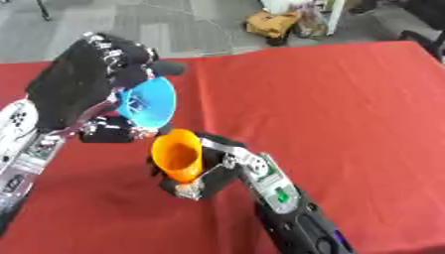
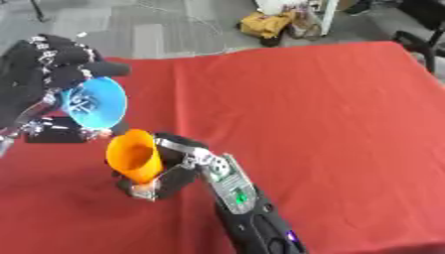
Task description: Pour the contents of one cup into another cup.
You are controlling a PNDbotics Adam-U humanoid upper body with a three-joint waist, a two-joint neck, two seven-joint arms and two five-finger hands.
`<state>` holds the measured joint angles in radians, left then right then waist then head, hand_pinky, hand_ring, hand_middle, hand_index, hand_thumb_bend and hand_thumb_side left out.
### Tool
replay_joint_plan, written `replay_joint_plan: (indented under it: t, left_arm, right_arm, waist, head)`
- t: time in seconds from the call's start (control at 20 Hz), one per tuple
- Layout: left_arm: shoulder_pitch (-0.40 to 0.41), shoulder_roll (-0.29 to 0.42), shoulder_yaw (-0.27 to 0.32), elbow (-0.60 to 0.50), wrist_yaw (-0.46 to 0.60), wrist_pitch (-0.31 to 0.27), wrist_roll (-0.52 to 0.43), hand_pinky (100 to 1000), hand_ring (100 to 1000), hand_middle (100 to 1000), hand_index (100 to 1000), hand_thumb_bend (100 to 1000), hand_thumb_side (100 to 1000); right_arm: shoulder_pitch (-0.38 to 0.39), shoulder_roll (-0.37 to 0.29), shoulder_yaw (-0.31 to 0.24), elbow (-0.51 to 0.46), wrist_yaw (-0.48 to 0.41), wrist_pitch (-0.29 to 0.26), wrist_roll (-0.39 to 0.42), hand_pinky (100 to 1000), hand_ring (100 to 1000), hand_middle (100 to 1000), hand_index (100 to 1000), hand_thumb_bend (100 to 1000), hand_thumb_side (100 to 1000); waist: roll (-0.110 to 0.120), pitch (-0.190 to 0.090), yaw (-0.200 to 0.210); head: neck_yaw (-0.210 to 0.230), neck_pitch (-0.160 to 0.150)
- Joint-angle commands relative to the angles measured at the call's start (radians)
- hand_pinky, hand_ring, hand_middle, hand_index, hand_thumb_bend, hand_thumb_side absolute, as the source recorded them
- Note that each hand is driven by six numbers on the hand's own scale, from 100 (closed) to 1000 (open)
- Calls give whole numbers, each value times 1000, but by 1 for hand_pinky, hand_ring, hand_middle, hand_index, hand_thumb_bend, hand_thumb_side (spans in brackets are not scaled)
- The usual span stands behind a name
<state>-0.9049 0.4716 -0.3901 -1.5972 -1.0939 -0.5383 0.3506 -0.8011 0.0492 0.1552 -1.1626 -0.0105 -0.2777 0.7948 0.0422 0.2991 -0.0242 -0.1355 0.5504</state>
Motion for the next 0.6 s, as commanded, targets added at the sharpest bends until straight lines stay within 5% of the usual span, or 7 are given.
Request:
replay_joint_plan:
  t: [0.05, 0.6]
  left_arm:
    - [-10, 34, 5, -34, -32, -4, 19, 281, 348, 441, 808, 760, 100]
    - [-1, 48, -8, -46, -138, -11, 62, 272, 365, 452, 814, 764, 100]
  right_arm:
    - [-20, -4, -2, -14, -7, -3, -4, 815, 675, 318, 730, 100, 100]
    - [-21, -6, -2, -12, -7, -4, -4, 813, 676, 316, 730, 100, 100]
  waist:
    - [1, -21, 2]
    - [1, -20, 4]
  head:
    - [-4, -13]
    - [-6, -12]
